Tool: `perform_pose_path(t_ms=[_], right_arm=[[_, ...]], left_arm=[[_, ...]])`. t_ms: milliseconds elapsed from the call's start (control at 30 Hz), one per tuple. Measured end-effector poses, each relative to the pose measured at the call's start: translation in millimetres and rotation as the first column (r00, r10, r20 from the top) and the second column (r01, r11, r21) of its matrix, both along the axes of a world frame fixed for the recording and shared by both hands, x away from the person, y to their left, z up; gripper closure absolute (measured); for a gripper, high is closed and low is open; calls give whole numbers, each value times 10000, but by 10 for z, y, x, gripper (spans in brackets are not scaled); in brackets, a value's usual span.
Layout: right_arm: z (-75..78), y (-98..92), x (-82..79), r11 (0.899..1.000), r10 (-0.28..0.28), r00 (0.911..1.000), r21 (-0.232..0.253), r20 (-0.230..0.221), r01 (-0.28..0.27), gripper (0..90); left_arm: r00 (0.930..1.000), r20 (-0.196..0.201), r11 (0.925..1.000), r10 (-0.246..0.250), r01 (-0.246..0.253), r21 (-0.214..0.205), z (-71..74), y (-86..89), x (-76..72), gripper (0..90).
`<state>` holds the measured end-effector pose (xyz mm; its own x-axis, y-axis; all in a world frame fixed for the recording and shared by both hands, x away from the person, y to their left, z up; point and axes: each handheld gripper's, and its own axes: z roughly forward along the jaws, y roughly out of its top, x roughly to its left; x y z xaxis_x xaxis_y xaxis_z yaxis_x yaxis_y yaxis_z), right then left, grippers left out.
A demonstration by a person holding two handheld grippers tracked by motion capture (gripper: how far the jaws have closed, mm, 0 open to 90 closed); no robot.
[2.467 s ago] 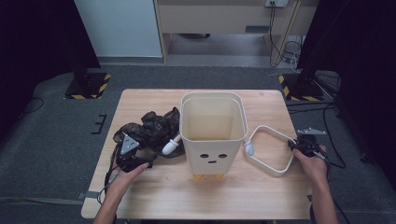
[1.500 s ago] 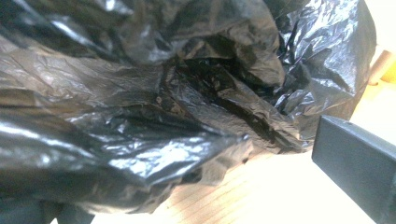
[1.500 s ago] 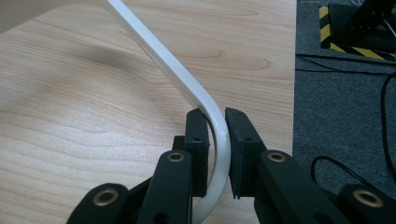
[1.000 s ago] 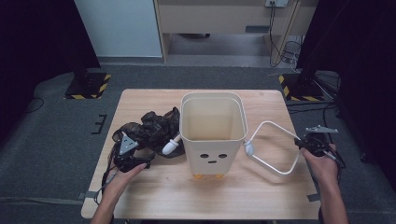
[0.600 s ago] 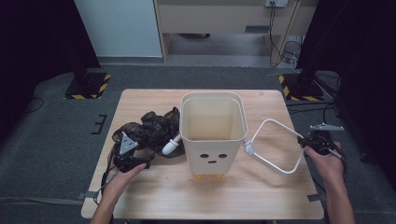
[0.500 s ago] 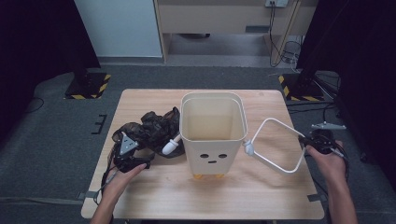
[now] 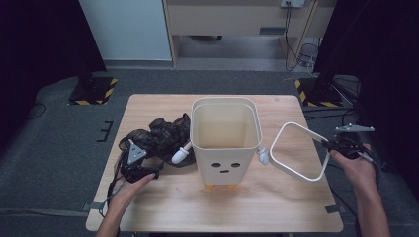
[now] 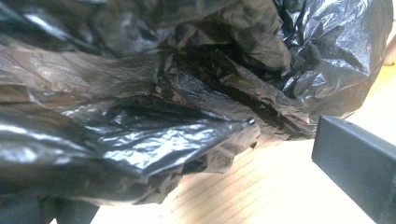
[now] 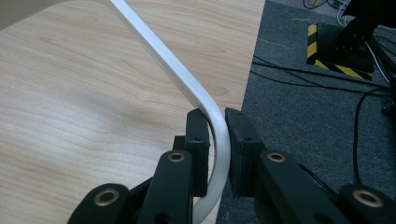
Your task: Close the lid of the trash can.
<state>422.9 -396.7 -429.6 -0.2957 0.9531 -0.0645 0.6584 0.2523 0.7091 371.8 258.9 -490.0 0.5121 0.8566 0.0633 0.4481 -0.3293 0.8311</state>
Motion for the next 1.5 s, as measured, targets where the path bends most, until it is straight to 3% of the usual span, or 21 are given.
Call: perform_pose_path(t_ms=[700, 1367, 1500], right_arm=[[379, -168, -175, 9969, 788, 9969, 30, -47, -787, 807], [859, -65, -271, 9790, 1973, 9802, 487, 174, -1980, 809], [976, -44, -281, 9724, 2170, 9756, 799, 334, -2191, 809]], left_arm=[[10000, -65, 9996, 12, -10, 283, -17, 12, 6, 31], [9999, -128, 9993, -69, 74, 376, -27, -5, 6, 31], [9998, -152, 9992, -87, 93, 397, -31, -8, 7, 32]])
